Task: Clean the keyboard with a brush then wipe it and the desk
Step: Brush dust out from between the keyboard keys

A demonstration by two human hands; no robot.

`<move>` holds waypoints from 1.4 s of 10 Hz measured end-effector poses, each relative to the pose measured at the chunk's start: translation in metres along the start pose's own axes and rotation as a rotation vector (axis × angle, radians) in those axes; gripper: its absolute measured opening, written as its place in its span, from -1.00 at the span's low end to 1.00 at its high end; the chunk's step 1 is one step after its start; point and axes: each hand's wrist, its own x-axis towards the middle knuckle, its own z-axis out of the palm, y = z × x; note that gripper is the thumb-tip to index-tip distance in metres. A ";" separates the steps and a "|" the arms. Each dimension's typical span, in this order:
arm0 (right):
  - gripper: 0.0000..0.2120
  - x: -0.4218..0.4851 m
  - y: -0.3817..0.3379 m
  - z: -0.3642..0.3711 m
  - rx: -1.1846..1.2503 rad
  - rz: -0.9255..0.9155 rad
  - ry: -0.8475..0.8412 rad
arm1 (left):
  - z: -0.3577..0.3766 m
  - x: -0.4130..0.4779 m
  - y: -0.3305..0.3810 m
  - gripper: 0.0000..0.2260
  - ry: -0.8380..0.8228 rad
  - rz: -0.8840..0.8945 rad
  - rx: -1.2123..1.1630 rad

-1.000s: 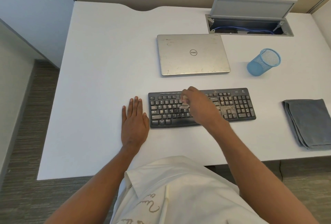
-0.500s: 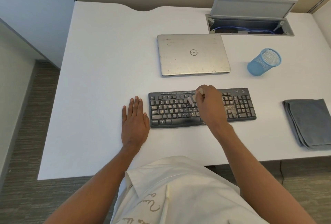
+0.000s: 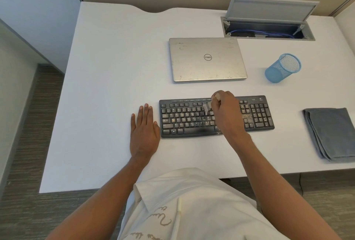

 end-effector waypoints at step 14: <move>-0.82 -0.002 0.003 0.000 0.034 -0.025 0.000 | 0.000 0.000 0.000 -0.46 0.009 0.003 -0.006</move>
